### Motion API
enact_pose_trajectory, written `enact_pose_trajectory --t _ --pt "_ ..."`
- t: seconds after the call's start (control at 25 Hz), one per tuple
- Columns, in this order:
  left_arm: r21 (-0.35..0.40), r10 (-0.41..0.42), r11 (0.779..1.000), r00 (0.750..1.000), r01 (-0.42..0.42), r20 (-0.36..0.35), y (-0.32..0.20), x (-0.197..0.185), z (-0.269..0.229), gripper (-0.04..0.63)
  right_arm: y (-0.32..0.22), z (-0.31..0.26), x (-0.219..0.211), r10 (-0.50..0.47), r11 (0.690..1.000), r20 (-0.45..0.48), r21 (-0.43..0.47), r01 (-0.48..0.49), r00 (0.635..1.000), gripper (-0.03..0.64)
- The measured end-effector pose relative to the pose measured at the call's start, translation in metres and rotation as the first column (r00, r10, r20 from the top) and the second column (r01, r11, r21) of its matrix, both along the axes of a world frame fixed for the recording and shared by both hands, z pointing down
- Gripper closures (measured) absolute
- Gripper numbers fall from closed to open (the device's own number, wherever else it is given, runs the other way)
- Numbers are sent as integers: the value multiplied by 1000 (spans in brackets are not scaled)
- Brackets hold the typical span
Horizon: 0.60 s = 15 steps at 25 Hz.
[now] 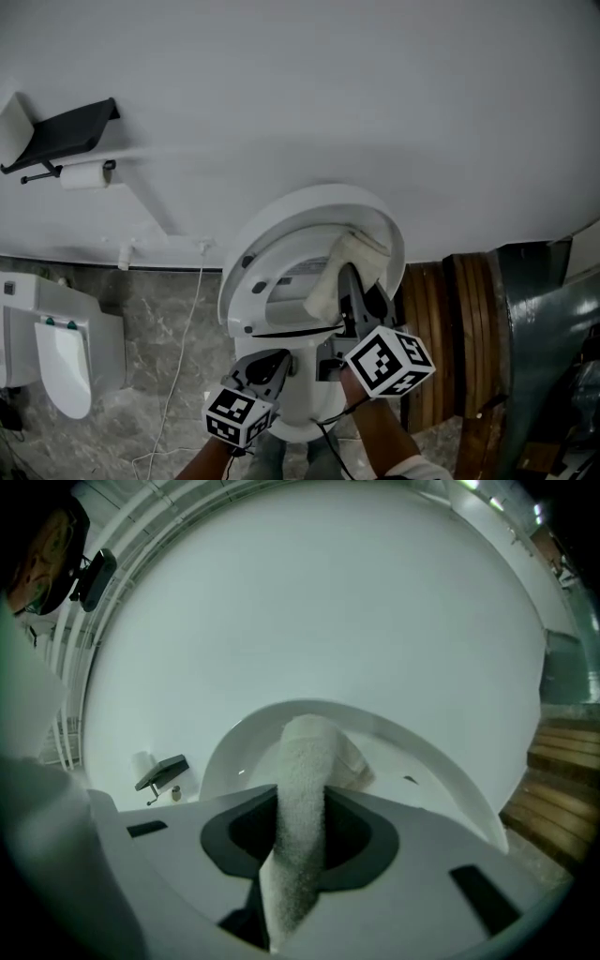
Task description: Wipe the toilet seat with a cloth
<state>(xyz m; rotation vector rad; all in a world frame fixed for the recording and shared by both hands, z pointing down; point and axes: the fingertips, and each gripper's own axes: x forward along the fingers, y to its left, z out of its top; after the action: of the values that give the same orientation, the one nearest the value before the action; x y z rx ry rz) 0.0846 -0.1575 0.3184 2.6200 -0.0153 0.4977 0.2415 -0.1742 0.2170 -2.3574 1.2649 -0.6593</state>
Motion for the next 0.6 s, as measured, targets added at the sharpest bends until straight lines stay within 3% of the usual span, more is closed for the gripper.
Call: enact_pose_trajectory --t 0.6 --pt "-68 16 998 1000 -14 27 11 10 34 586 42 40 45 145 988 38 44 -147 989 517"
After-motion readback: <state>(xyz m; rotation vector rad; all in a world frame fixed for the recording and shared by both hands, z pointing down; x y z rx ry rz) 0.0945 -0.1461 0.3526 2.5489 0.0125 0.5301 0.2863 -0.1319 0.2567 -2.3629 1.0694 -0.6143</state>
